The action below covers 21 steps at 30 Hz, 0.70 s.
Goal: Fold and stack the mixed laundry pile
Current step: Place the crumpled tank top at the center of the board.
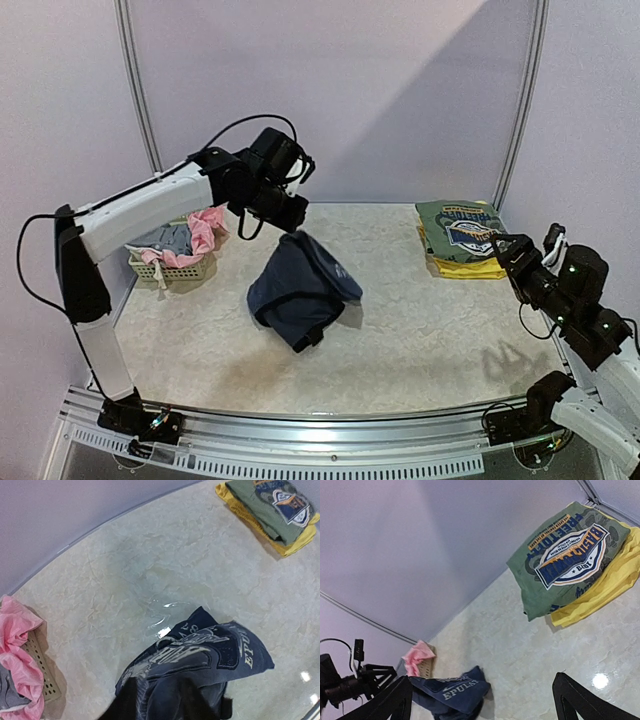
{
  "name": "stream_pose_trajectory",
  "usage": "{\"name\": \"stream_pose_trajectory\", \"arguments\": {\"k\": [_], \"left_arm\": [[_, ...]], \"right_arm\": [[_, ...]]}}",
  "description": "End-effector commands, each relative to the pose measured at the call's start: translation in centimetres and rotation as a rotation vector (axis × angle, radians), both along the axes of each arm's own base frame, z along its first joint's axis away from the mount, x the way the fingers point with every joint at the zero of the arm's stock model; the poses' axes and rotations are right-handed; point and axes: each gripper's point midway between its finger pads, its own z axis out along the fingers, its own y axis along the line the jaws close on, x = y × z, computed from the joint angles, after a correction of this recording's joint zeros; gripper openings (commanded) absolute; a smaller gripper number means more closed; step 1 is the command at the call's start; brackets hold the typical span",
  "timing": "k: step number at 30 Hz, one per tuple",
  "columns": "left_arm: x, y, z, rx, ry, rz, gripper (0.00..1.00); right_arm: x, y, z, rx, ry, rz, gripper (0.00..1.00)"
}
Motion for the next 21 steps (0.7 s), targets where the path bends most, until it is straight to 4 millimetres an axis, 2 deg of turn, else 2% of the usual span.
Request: {"name": "stream_pose_trajectory", "arguments": {"k": [1,3,5,8,11,16,19,21], "left_arm": [[1.7,0.4,-3.4,0.070,-0.002,0.053,0.69],[1.6,1.0,-3.6,0.090,-0.032,0.070,0.98],[1.1,1.7,-3.8,0.113,-0.041,0.075,1.00],[-0.5,2.6,-4.5,0.175,-0.026,0.069,0.96],[-2.8,2.8,-5.2,0.216,-0.003,0.048,0.88],[-7.6,1.5,-5.8,0.235,0.006,-0.032,0.82],[-10.9,0.4,-8.0,0.274,0.075,-0.113,0.74],[-12.8,0.1,-9.7,0.304,0.120,-0.149,0.73]], "right_arm": [[1.9,1.6,-1.9,-0.198,0.046,0.080,0.99],[2.8,3.8,-3.3,-0.240,0.083,0.191,0.99],[3.2,6.5,-4.2,-0.266,0.100,0.341,0.99],[3.8,9.2,-6.1,-0.303,0.136,0.498,0.99],[4.3,10.6,-7.8,-0.343,0.174,0.560,0.99],[3.8,14.0,-9.2,-0.479,0.172,0.707,0.99],[3.0,16.7,-9.5,-0.561,0.141,0.809,0.98],[2.6,18.5,-10.3,-0.607,0.135,0.870,0.96]]}}
